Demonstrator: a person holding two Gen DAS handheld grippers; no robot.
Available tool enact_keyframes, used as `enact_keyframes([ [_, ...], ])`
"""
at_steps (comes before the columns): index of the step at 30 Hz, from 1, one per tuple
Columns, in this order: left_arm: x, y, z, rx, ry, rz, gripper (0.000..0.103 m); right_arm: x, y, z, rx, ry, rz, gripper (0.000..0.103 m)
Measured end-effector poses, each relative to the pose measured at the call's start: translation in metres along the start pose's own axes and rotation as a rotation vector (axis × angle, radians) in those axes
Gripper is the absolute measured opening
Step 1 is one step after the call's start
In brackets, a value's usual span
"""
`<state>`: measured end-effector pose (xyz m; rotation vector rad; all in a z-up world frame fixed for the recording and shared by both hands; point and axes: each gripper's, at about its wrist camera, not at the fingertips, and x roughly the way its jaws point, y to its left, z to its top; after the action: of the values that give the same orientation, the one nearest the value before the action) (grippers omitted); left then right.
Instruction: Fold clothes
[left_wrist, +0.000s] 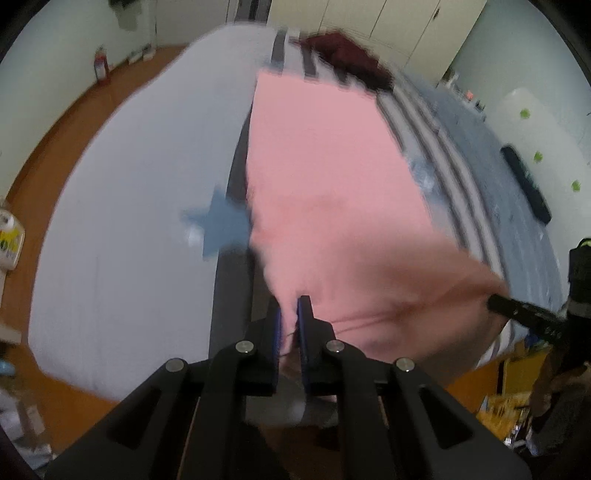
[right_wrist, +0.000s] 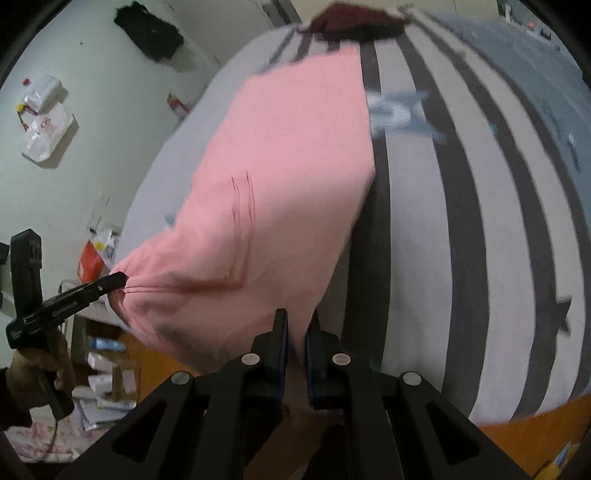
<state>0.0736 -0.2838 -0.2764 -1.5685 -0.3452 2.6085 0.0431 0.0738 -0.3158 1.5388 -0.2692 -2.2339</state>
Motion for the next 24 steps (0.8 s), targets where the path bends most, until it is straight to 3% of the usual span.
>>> enact_keyframes([
  [5,-0.004,0.009,0.067,0.030,-0.137,-0.009,0.006,-0.009,0.000,0.063,-0.037,-0.137,-0.009,0.007],
  [11,0.055,0.022,0.156,0.077,-0.219,-0.012,0.006,0.021,-0.014,0.161,-0.065,-0.262,-0.029,0.008],
  [13,0.117,-0.007,0.216,0.072,-0.199,-0.013,0.006,0.043,-0.020,0.196,-0.062,-0.272,-0.036,0.008],
  [15,0.149,-0.008,0.244,0.059,-0.176,-0.014,0.006,0.068,-0.030,0.231,-0.042,-0.272,-0.031,0.008],
  [19,0.199,-0.001,0.271,0.059,-0.120,-0.006,0.006,0.122,-0.048,0.287,-0.006,-0.225,-0.040,0.008],
  [24,0.236,0.007,0.278,0.046,-0.063,-0.001,0.006,0.161,-0.069,0.309,0.023,-0.165,-0.057,0.008],
])
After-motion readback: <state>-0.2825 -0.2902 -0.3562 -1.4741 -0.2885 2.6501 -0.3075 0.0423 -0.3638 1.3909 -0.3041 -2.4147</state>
